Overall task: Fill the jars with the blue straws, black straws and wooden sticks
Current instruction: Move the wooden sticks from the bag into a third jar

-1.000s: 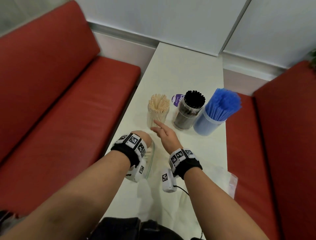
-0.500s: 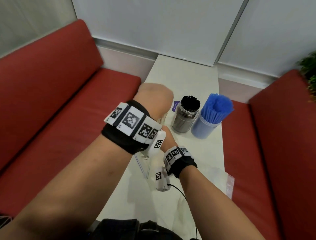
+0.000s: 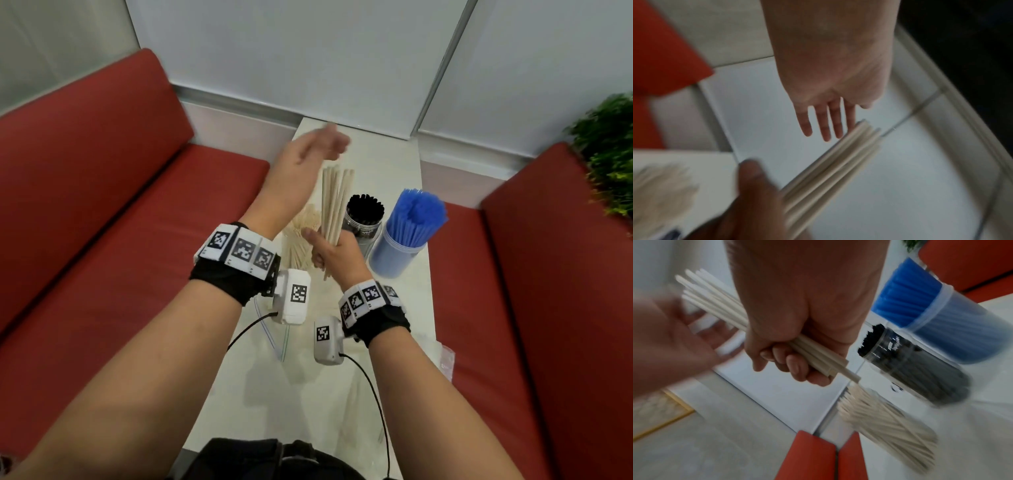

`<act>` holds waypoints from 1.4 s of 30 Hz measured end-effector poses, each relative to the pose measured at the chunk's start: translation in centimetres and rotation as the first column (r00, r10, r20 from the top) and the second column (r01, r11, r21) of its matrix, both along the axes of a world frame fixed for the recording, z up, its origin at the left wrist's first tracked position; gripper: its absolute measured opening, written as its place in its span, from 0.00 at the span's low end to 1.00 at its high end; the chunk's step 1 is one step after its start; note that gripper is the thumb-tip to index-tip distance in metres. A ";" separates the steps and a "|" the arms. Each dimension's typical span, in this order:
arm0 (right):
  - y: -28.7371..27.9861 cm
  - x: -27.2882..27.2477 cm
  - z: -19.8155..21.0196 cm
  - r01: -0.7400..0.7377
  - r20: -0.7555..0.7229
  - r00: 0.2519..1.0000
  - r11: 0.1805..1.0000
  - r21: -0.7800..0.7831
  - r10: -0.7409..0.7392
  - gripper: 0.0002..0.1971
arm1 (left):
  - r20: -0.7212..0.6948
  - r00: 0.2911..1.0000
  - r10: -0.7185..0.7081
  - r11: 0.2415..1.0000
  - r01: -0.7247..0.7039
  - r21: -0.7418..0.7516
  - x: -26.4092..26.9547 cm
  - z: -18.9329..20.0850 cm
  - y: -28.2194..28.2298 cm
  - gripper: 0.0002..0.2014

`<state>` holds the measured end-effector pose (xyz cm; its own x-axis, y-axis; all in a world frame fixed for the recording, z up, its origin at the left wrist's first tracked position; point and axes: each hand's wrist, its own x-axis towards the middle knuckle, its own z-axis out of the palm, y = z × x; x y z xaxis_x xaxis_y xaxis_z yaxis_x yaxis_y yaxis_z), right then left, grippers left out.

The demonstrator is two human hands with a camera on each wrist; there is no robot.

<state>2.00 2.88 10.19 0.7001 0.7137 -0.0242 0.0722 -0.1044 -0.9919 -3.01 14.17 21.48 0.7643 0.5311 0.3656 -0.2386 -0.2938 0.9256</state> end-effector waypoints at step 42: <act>2.2 5.1 4.2 -0.208 -0.157 0.973 0.942 -0.262 0.171 0.01 | -0.511 0.769 -0.384 0.416 -0.350 -0.839 -1.8 -20.1 2.8 0.14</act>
<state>7.08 5.06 14.40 0.5297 0.7855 -0.3201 -0.0107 -0.3711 -0.9285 -4.77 16.94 1.43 0.5974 0.2285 -0.7687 0.4149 0.7322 0.5401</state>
